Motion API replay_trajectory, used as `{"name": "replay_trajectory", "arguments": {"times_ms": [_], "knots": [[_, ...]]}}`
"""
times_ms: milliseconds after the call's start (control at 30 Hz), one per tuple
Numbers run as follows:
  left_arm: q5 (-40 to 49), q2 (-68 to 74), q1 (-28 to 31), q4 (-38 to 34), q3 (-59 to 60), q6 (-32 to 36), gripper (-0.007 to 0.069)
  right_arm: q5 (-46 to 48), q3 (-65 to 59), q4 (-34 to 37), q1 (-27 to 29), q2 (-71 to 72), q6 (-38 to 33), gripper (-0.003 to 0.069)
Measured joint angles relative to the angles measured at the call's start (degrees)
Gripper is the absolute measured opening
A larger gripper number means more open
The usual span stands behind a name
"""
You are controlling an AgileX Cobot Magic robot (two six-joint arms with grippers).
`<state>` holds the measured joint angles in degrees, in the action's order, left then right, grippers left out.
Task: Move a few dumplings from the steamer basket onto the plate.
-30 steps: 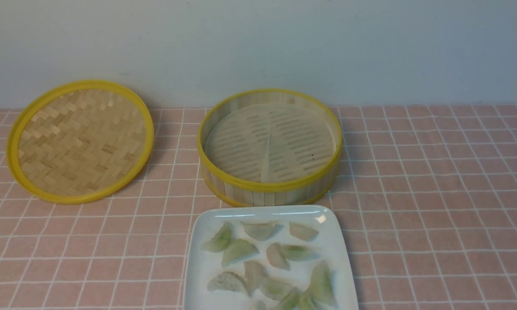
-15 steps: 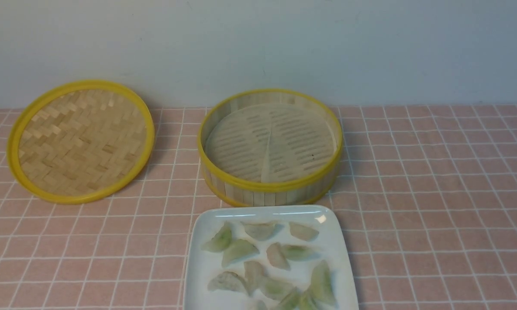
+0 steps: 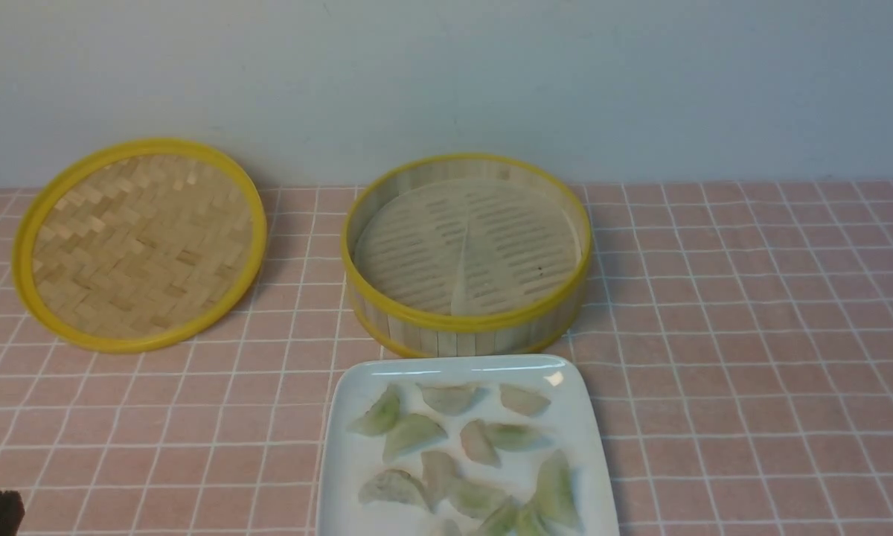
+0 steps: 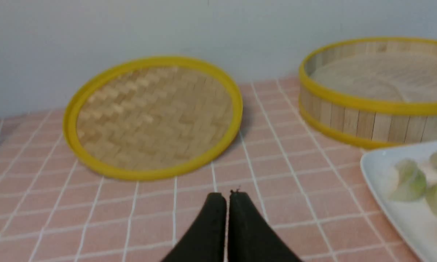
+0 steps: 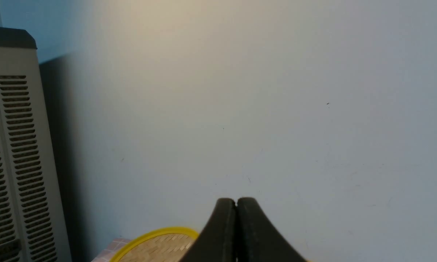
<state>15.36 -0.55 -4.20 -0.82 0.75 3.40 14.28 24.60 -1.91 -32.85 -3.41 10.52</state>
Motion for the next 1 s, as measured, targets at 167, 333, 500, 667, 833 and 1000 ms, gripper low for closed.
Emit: {"name": "replay_trajectory", "arguments": {"times_ms": [167, 333, 500, 667, 833, 1000], "knots": [[5.9, 0.0, 1.4, -0.6, 0.9, 0.2, -0.0006, 0.0, 0.0, 0.0, 0.0, 0.0, 0.0, -0.0015], [6.1, 0.0, 1.5, -0.5, 0.9, 0.2, -0.0006, 0.0, 0.0, 0.0, 0.0, 0.0, 0.0, -0.0015], [6.1, 0.0, 1.5, -0.5, 0.9, 0.2, -0.0006, 0.0, 0.0, 0.0, 0.0, 0.0, 0.0, -0.0015], [6.1, 0.0, 1.5, -0.5, 0.9, 0.2, -0.0006, 0.0, 0.0, 0.0, 0.0, 0.0, 0.0, -0.0015], [6.1, 0.0, 1.5, -0.5, 0.9, 0.2, -0.0006, 0.0, 0.0, 0.0, 0.0, 0.0, 0.0, -0.0015], [6.1, 0.0, 1.5, -0.5, 0.9, 0.2, -0.0006, 0.0, 0.0, 0.0, 0.0, 0.0, 0.0, -0.0015]]}}
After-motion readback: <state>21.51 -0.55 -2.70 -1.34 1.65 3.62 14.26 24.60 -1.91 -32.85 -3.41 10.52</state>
